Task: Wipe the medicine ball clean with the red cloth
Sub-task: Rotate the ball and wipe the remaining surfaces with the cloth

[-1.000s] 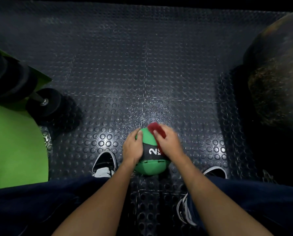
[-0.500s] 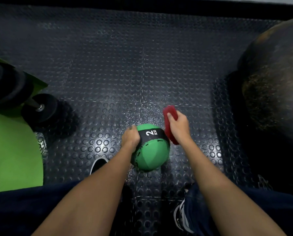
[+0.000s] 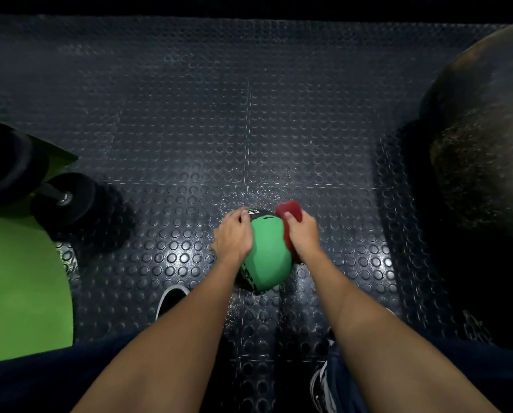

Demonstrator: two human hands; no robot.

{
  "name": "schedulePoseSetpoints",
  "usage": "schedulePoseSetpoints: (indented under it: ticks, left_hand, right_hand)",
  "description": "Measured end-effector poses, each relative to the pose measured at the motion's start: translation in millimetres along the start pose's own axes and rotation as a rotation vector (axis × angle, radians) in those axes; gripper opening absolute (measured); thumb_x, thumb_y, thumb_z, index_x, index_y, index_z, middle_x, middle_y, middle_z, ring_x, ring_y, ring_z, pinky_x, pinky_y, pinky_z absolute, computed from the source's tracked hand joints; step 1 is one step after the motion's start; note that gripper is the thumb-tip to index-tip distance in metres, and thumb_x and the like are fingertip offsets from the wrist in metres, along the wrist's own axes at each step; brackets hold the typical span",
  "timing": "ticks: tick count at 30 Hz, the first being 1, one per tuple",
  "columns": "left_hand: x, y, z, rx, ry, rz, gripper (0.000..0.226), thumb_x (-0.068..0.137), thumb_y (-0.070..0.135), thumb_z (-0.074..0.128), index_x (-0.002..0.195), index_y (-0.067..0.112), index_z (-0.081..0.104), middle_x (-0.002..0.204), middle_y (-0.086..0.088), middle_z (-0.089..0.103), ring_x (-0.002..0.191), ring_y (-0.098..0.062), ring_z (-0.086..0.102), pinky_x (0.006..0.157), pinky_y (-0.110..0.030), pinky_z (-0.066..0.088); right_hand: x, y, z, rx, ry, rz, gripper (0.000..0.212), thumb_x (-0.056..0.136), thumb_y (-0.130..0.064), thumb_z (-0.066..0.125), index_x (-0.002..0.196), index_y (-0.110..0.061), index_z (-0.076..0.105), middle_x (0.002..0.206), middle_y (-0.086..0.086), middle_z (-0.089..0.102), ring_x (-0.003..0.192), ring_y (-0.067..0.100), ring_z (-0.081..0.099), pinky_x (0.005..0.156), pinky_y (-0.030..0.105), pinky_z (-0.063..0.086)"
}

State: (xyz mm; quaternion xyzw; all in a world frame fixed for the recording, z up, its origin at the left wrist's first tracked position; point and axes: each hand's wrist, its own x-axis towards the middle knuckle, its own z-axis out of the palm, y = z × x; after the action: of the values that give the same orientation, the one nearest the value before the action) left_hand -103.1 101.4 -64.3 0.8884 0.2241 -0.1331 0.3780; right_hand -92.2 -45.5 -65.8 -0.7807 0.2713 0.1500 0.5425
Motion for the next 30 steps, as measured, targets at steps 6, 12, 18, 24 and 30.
schedulePoseSetpoints:
  ticks: [6, 12, 18, 24, 30]
  left_hand:
    - [4.8, 3.4, 4.3, 0.020, 0.063, -0.106, 0.044, 0.104, 0.046, 0.027, 0.120, 0.028, 0.064, 0.128, -0.001, 0.064, 0.116, -0.028, 0.058, 0.106, -0.054, 0.042]
    - [13.2, 20.4, -7.1, -0.141, 0.120, -0.385, 0.037, 0.107, 0.028, 0.024, 0.080, 0.012, 0.046, 0.086, -0.007, 0.049, 0.079, -0.022, 0.047, 0.087, -0.038, 0.041]
    - [33.7, -7.2, -18.4, -0.514, 0.131, -0.560, 0.038, 0.107, 0.032, 0.033, 0.111, 0.001, 0.055, 0.108, -0.009, 0.058, 0.083, -0.023, 0.057, 0.072, -0.039, 0.050]
    - [33.7, -17.5, -32.1, -0.308, 0.091, -0.496, 0.057, 0.103, 0.044, 0.034, 0.141, 0.005, 0.049, 0.136, -0.016, 0.054, 0.122, -0.035, 0.053, 0.102, -0.051, 0.043]
    - [27.5, 0.0, -26.4, 0.065, -0.025, 0.153, 0.051, 0.103, 0.052, 0.035, 0.146, 0.027, 0.047, 0.154, -0.006, 0.044, 0.139, -0.027, 0.043, 0.117, -0.057, 0.029]
  right_hand:
    - [5.1, 16.0, 3.0, 0.234, 0.044, 0.215, 0.026, 0.096, -0.024, 0.052, 0.117, -0.011, 0.060, 0.084, 0.001, 0.063, 0.069, 0.017, 0.056, 0.065, 0.027, 0.048]
    - [-22.7, -36.3, 25.8, -0.276, -0.041, -0.511, 0.023, 0.090, -0.026, 0.061, 0.112, -0.020, 0.066, 0.104, -0.005, 0.067, 0.094, 0.012, 0.059, 0.085, 0.029, 0.047]
    - [-44.1, 22.6, 21.4, 0.092, -0.002, -0.287, 0.034, 0.096, -0.034, 0.049, 0.128, -0.023, 0.052, 0.115, -0.002, 0.060, 0.103, 0.011, 0.057, 0.087, 0.026, 0.050]
    - [-14.9, 11.4, 1.3, 0.231, 0.037, 0.072, 0.039, 0.097, -0.036, 0.047, 0.131, -0.016, 0.052, 0.113, 0.007, 0.063, 0.099, 0.026, 0.063, 0.091, 0.046, 0.052]
    - [-7.1, -44.8, 5.4, -0.049, -0.020, -0.460, 0.027, 0.093, -0.027, 0.058, 0.119, -0.020, 0.063, 0.106, -0.010, 0.064, 0.098, 0.011, 0.058, 0.088, 0.030, 0.047]
